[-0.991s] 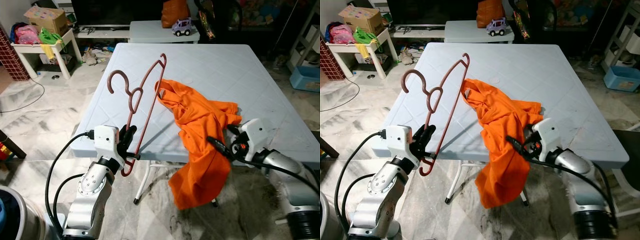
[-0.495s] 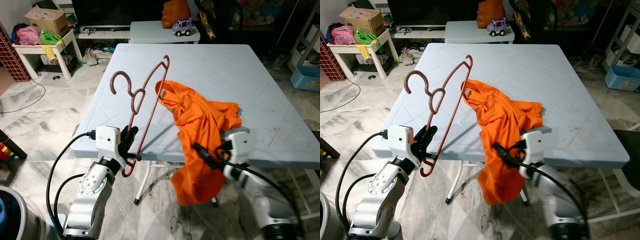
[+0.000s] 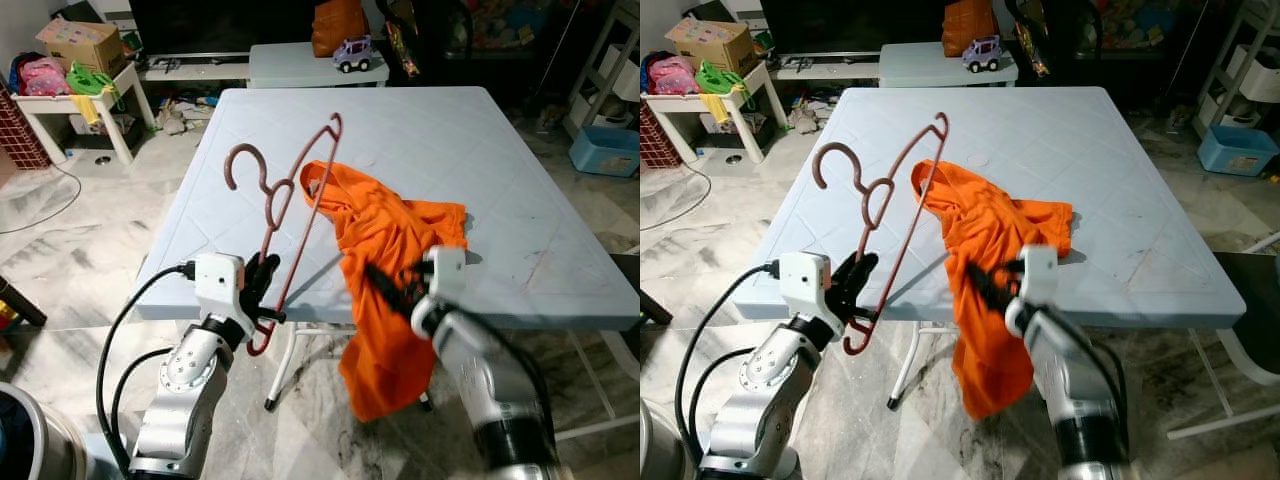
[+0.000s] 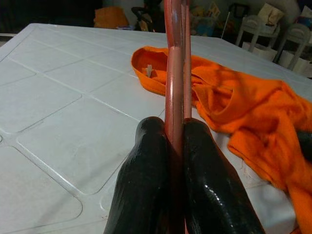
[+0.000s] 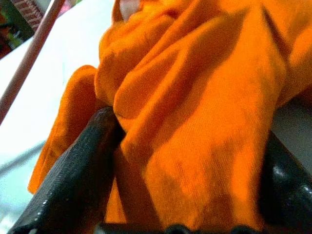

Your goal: Hang hanger

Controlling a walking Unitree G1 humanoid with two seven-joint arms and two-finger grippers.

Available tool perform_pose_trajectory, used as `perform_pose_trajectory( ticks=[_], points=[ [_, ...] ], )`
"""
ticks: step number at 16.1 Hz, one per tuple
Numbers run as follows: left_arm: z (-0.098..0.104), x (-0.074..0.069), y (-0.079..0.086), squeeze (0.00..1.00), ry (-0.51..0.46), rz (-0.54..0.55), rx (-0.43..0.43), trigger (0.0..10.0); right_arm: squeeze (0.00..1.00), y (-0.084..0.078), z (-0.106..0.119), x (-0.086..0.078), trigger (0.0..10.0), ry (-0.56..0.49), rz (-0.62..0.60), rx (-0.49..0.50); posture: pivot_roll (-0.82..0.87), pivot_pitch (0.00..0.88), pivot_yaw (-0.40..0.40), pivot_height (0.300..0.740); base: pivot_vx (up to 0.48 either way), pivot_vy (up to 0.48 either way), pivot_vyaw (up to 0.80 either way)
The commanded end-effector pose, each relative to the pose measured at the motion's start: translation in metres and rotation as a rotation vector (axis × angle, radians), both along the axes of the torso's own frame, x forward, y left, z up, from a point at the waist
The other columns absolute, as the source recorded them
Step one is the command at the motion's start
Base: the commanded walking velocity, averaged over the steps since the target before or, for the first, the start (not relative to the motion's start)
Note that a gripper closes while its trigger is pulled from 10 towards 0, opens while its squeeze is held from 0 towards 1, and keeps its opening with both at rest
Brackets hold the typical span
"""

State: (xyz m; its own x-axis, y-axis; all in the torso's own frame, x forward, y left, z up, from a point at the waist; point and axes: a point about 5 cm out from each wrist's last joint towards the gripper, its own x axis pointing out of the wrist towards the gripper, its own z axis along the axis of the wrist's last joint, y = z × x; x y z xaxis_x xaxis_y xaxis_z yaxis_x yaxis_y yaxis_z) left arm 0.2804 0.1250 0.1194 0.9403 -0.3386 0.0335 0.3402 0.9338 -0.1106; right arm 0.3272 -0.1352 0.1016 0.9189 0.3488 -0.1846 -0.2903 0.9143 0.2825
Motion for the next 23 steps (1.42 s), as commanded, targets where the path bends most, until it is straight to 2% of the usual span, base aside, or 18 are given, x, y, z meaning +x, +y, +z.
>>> perform_pose_trajectory(
  ticks=[1,3,5,6,7,9,10,12,15,17,18,19,20,21,22,23],
  points=[
    [-0.003,0.000,0.002,0.00,0.017,0.006,0.014,10.0,0.00,0.000,0.008,0.010,0.0,-0.023,-0.031,0.006,0.03,0.059,0.000,0.740,0.000,0.000,0.00],
    [-0.002,-0.001,0.003,0.00,0.016,0.014,0.015,10.0,0.00,0.002,0.023,0.028,0.0,-0.054,-0.052,0.013,0.04,0.059,-0.004,0.740,0.000,0.000,0.00],
    [-0.002,-0.001,0.004,0.00,0.015,0.019,0.017,10.0,0.00,0.004,0.051,0.052,0.0,-0.120,-0.079,0.001,0.05,0.063,-0.006,0.740,0.000,0.000,0.00],
    [-0.002,-0.001,0.005,0.00,0.016,0.022,0.018,10.0,0.00,0.004,0.073,0.065,0.0,-0.174,-0.106,0.000,0.06,0.063,-0.007,0.740,0.000,0.000,0.00],
    [-0.002,-0.001,0.005,0.00,0.015,0.023,0.019,10.0,0.00,0.003,0.087,0.071,0.0,-0.209,-0.123,0.002,0.06,0.062,-0.009,0.740,0.000,0.000,0.00],
    [-0.002,-0.001,0.005,0.00,0.013,0.030,0.019,10.0,0.00,-0.006,0.141,0.087,0.0,-0.366,-0.202,0.019,0.07,0.059,-0.011,0.740,0.000,0.000,0.00],
    [-0.002,-0.001,0.005,0.00,0.013,0.032,0.019,10.0,0.00,-0.009,0.155,0.090,0.0,-0.405,-0.218,0.026,0.07,0.058,-0.013,0.740,0.000,0.000,0.00],
    [-0.002,-0.002,0.005,0.00,0.010,0.038,0.020,10.0,0.00,-0.020,0.207,0.093,0.0,-0.557,-0.276,0.049,0.07,0.055,-0.017,0.740,0.000,0.000,0.00],
    [-0.002,-0.002,0.005,0.00,0.006,0.047,0.020,10.0,0.00,-0.031,0.261,0.087,0.0,-0.755,-0.328,0.068,0.07,0.053,-0.020,0.740,0.000,0.000,0.00],
    [-0.002,-0.001,0.005,0.00,0.004,0.051,0.021,10.0,0.00,-0.032,0.270,0.086,0.0,-0.796,-0.324,0.069,0.07,0.054,-0.021,0.740,0.000,0.000,0.00],
    [-0.002,-0.001,0.005,0.00,0.003,0.053,0.022,10.0,0.00,-0.029,0.262,0.087,0.0,-0.779,-0.304,0.054,0.08,0.054,-0.021,0.740,0.000,0.000,0.00],
    [-0.002,-0.001,0.005,0.00,0.003,0.056,0.026,10.0,0.00,-0.022,0.244,0.091,0.0,-0.736,-0.249,-0.007,0.08,0.055,-0.021,0.740,0.000,0.000,0.00],
    [-0.002,-0.002,0.005,0.00,0.003,0.057,0.028,10.0,0.00,-0.014,0.221,0.092,1.9,-0.689,-0.183,-0.095,0.08,0.055,-0.021,0.740,0.000,0.000,0.00],
    [-0.002,-0.002,0.006,0.00,0.004,0.062,0.033,10.0,0.00,-0.008,0.197,0.094,10.0,-0.608,-0.110,-0.183,0.08,0.058,-0.017,0.740,0.000,0.000,0.00],
    [-0.002,-0.001,0.008,0.00,0.004,0.069,0.044,10.0,1.00,-0.003,0.164,0.093,10.0,-0.519,0.006,-0.286,0.08,0.058,-0.019,0.740,0.000,0.000,0.00],
    [-0.003,-0.001,0.009,0.00,0.004,0.073,0.051,10.0,1.00,-0.004,0.147,0.091,10.0,-0.482,0.055,-0.349,0.08,0.057,-0.016,0.740,0.000,0.000,0.00]
  ],
)
